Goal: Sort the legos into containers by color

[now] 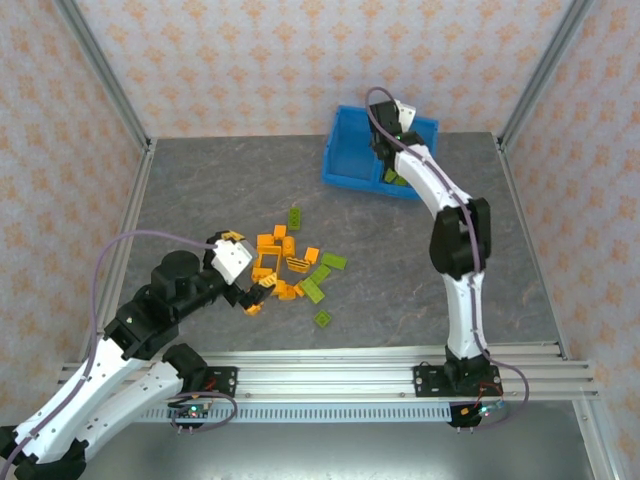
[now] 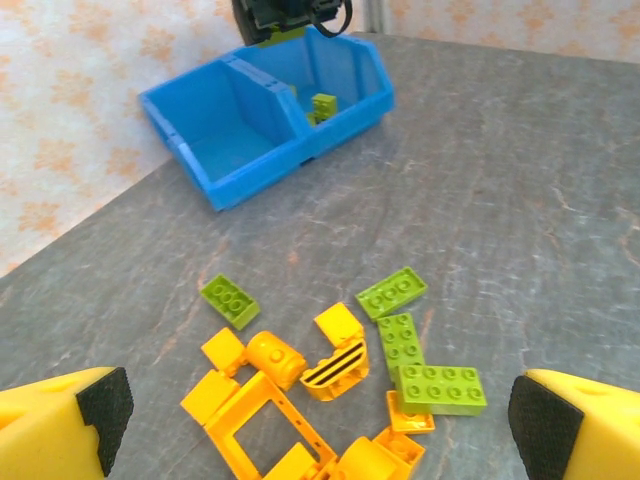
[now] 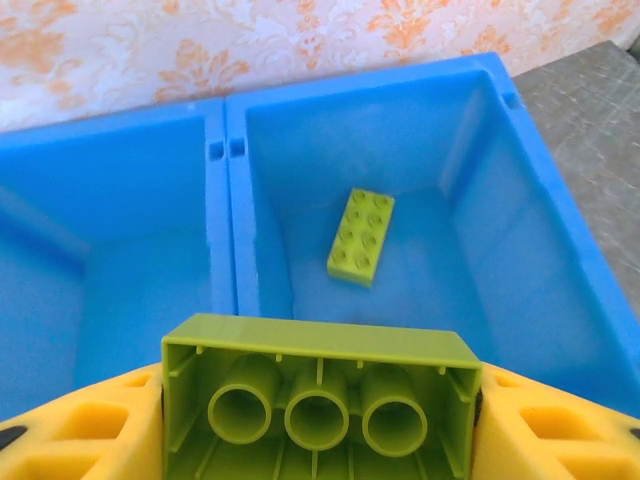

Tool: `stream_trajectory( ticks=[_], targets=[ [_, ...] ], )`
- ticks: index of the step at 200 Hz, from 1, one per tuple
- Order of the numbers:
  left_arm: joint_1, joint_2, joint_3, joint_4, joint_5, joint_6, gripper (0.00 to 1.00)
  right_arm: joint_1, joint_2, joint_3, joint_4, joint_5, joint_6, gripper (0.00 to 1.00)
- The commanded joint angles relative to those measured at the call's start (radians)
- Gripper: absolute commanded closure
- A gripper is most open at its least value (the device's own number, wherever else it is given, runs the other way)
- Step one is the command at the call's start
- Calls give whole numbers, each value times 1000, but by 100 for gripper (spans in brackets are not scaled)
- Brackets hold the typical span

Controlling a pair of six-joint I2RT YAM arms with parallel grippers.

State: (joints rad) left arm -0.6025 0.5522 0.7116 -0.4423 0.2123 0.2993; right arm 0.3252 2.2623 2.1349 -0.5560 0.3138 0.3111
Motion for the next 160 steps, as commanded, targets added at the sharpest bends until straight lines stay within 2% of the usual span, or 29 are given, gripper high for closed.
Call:
stream_trajectory(
  ticks=[1, 14, 28, 40, 62, 83, 104, 125, 146, 160],
  targets=[
    [0, -1, 4, 55, -119, -59, 0, -34, 140, 232, -197, -9, 37, 44],
    [1, 10, 13, 63, -169, -102, 0, -49, 202, 317, -237, -20, 54, 44],
    [4, 38, 38, 47, -211, -153, 0, -59, 218, 328, -227, -44, 62, 43],
    [12, 75, 69, 22, -227, -200, 0, -61, 214, 313, -211, -51, 64, 39],
    [45, 159, 131, -31, -213, -280, 0, -61, 203, 306, -220, -59, 75, 22],
    [71, 218, 172, -73, -191, -320, 0, -61, 169, 283, -237, -75, 94, 19],
    [73, 239, 175, -88, -212, -333, 0, -61, 95, 188, -209, -75, 99, 19],
    [73, 283, 173, -119, -298, -345, 0, -59, -1, 64, -169, -80, 95, 19],
    [79, 371, 222, -191, -384, -375, 0, -45, -133, -128, -93, -105, 79, 19],
    [108, 442, 252, -231, -380, -422, 0, -26, -223, -257, -66, -129, 74, 17]
  ],
)
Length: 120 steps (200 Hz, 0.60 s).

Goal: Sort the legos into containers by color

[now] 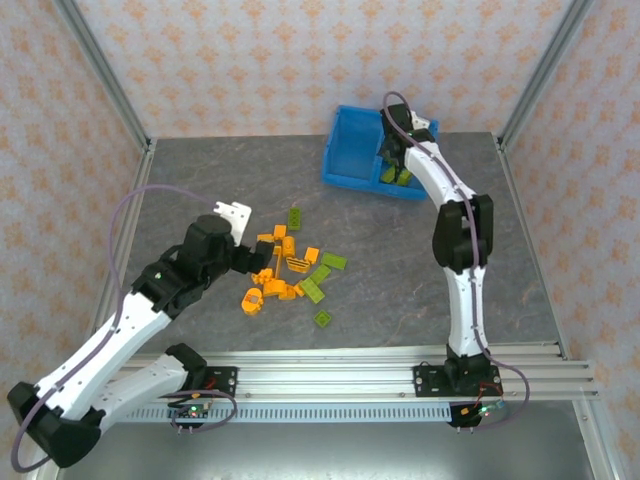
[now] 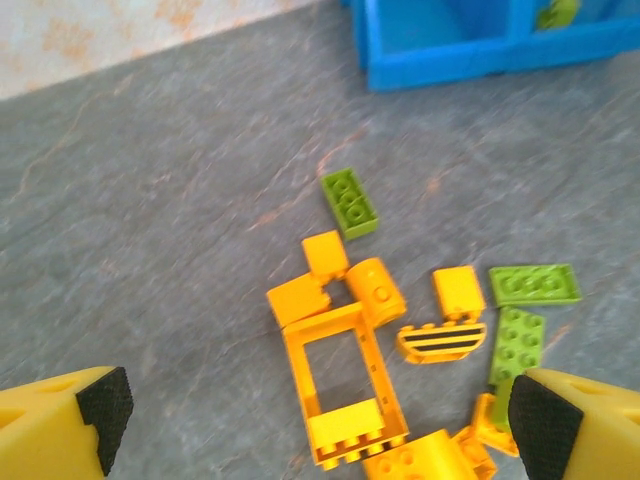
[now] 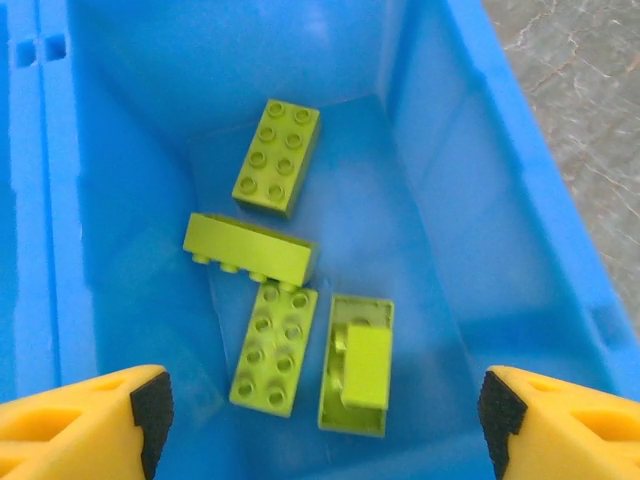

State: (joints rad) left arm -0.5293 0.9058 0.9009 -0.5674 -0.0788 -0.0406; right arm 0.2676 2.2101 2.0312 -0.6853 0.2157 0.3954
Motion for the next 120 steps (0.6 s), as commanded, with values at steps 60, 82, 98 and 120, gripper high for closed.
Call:
stream_trajectory(
  ticks=[60, 82, 98, 120],
  targets=[
    [69, 270, 207, -226, 102, -383, 0, 250, -721, -742, 124, -154, 29, 7],
    [71, 338, 180, -216, 71, -415, 3, 394, -904, -873, 90, -237, 69, 7],
    [72, 378, 126, -149, 44, -409, 5, 504, -1012, -935, 56, -234, 108, 6],
    [73, 446, 69, -61, 71, -394, 6, 602, -1127, -1010, 26, -192, 177, 6]
  ],
)
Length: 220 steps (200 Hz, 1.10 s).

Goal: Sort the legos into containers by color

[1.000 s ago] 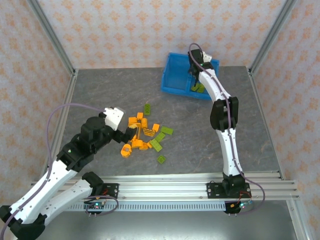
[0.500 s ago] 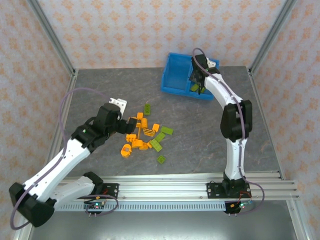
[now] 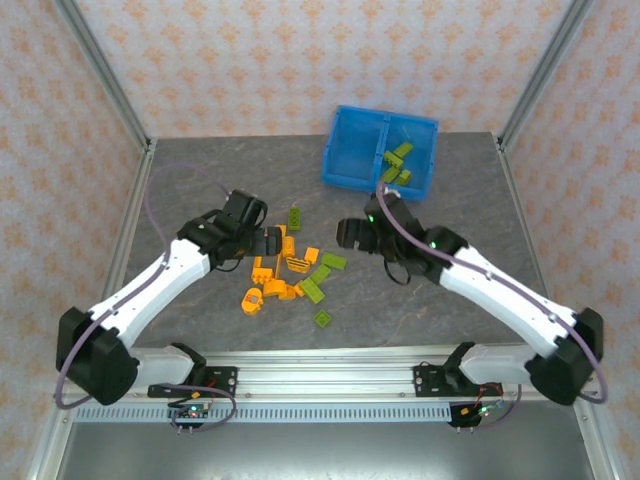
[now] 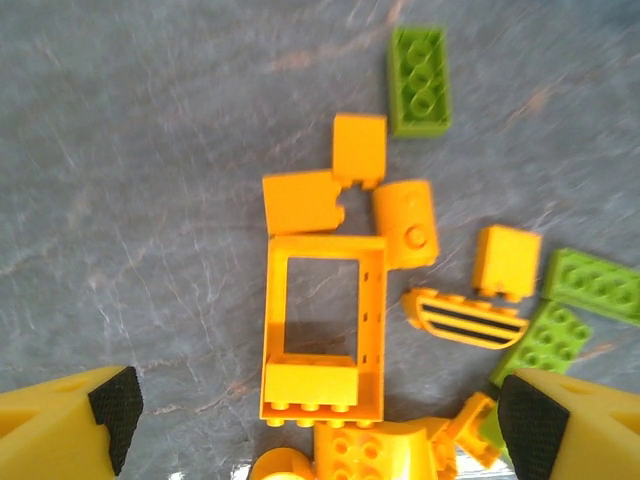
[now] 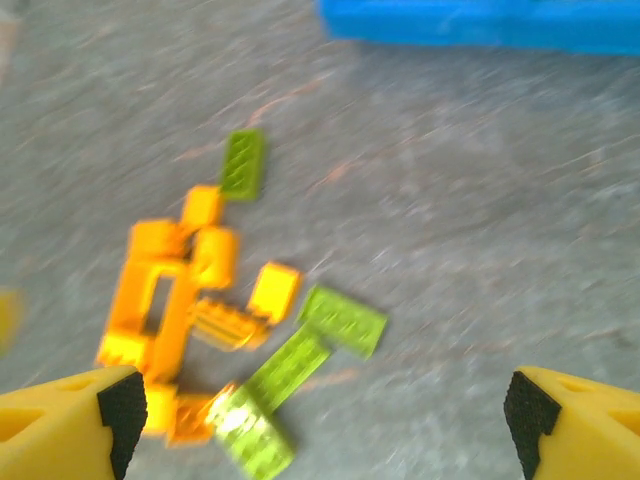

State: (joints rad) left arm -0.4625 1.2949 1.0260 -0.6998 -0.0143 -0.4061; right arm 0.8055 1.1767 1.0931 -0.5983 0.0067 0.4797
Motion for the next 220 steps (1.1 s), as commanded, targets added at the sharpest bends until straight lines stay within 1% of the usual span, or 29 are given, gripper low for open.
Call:
stream_trajectory(
  ticks=[1, 28, 42, 66, 99, 118, 143, 156, 165, 194, 220],
  targets=[
    [5, 62, -57, 73, 7, -28, 6, 67, -98, -76, -62, 17, 97, 6],
    [5, 142, -89, 123, 1, -11, 8, 99, -164, -132, -107, 35, 153, 6],
    [5, 165, -108, 161, 24, 6, 9, 101, -179, -157, -110, 46, 157, 6],
    [7, 215, -113, 199, 63, 15, 10, 101, -174, -176, -113, 92, 153, 5],
    [5, 290, -116, 229, 75, -2, 13, 100, -132, -140, -94, 98, 105, 3],
    [4, 319, -128, 251, 73, -15, 19, 101, -93, -85, -123, 96, 64, 2],
    [5, 342, -138, 278, 88, -29, 36, 101, -66, -27, -146, 109, 31, 2],
    [5, 337, -133, 265, 96, -37, 45, 101, -66, -9, -146, 123, 23, 1],
    [3, 321, -126, 246, 92, -39, 47, 101, -67, 3, -148, 137, 20, 1],
    [3, 230, -47, 98, 16, -24, 48, 99, -71, 11, -143, 181, 12, 0],
    [3, 158, 77, -33, -33, -5, 47, 100, -69, 11, -125, 203, 3, 1]
  ],
)
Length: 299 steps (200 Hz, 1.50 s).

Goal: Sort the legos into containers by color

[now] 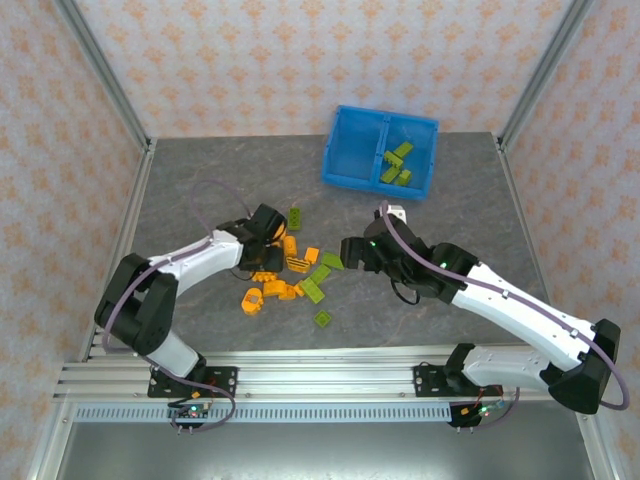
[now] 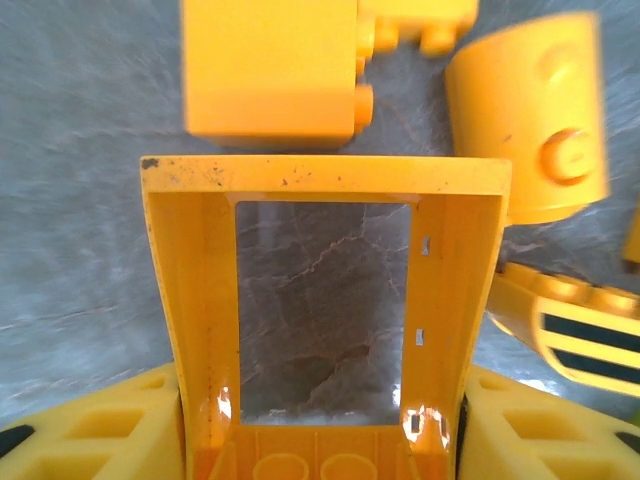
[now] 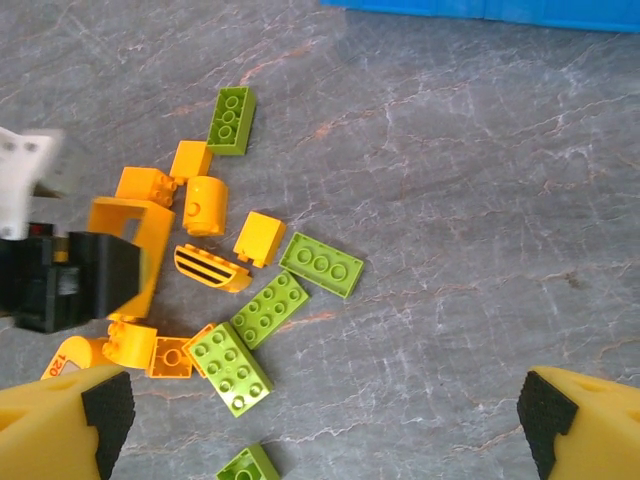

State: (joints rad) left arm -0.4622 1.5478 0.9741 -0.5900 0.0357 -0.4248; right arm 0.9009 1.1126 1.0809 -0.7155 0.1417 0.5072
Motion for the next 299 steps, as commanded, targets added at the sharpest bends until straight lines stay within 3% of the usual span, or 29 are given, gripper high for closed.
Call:
stream_trajectory(
  ticks=[1, 31, 56, 122, 180, 214, 243, 299],
  targets=[
    [2, -96, 135, -147, -82, 15, 47, 4, -5, 23, -8, 69, -24, 1],
    [2, -92, 293, -181, -47, 30, 47, -1, -17, 23, 11, 171, -5, 1],
    [-2, 19, 453, -144, 29, 35, 47, -28, -38, 8, 26, 253, 21, 1],
    [-89, 522, 1092, -81, 8, 128, 44, -105, -125, -71, 6, 267, 78, 1],
    [-98, 973, 1706, -16, -86, 253, 45, -121, -168, -109, -10, 289, 84, 1],
    [-89, 1063, 1727, 120, -161, 308, 43, -126, -168, -93, -18, 286, 71, 1],
    [-89, 1100, 1730, 181, -155, 336, 41, -126, -167, -84, -27, 278, 70, 1],
    [-89, 1046, 1731, 164, -135, 301, 22, -126, -160, -49, -19, 244, 67, 1]
  ],
)
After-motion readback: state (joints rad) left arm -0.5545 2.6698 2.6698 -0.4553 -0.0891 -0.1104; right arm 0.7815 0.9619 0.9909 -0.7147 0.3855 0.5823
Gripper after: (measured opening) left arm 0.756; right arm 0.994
